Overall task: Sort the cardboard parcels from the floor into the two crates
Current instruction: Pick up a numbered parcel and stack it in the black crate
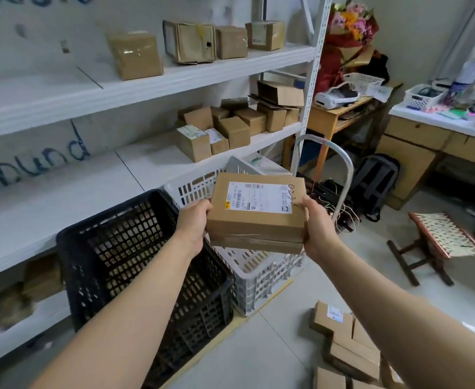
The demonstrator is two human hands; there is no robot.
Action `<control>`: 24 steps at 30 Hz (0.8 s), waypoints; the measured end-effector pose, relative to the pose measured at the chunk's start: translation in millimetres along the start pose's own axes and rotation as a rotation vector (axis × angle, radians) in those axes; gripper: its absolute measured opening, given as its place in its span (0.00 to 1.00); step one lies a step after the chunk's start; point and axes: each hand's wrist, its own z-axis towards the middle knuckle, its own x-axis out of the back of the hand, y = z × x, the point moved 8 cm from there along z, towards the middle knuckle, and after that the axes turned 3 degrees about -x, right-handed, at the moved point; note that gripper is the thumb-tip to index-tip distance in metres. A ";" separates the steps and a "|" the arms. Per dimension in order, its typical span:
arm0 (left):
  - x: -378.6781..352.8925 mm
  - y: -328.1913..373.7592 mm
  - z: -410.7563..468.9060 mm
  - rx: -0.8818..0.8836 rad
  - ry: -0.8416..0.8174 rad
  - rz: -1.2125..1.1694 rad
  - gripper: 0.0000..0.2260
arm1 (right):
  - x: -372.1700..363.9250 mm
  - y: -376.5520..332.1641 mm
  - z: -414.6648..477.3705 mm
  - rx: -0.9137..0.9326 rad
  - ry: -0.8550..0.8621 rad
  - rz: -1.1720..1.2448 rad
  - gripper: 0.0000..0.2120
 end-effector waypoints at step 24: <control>221.4 -39.2 67.1 0.130 0.818 -0.319 0.06 | -312.2 72.8 115.6 -0.004 -0.557 -0.561 0.14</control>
